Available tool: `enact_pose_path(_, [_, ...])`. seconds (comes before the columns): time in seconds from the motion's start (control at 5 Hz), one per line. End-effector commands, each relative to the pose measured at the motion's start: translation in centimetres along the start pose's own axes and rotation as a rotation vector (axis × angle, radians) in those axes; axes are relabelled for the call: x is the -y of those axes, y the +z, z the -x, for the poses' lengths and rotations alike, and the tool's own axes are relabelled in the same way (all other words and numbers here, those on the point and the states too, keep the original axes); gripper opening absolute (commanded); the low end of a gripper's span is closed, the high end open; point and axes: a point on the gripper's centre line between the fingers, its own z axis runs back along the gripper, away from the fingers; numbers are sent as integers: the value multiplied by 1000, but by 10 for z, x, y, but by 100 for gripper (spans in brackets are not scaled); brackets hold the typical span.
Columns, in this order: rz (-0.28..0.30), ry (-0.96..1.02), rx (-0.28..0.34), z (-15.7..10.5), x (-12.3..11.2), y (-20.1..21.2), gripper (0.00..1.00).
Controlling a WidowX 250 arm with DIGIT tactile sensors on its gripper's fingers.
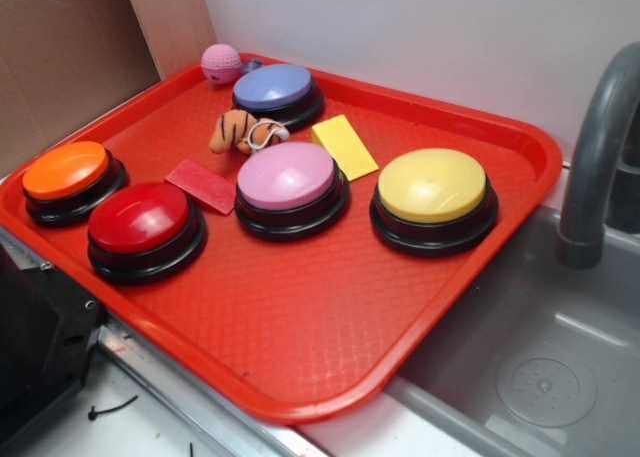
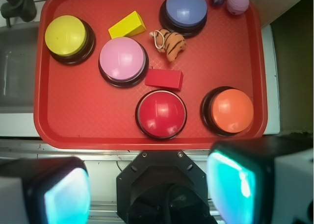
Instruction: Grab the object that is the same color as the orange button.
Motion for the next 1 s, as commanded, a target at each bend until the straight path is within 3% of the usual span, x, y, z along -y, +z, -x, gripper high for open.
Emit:
enact_pose_path(0.0, [0, 0, 0, 0, 0, 0, 100])
enact_pose_path(0.4, [4, 263, 39, -26, -11, -18, 100])
enact_pose_path(0.8, [52, 747, 136, -69, -45, -59, 100])
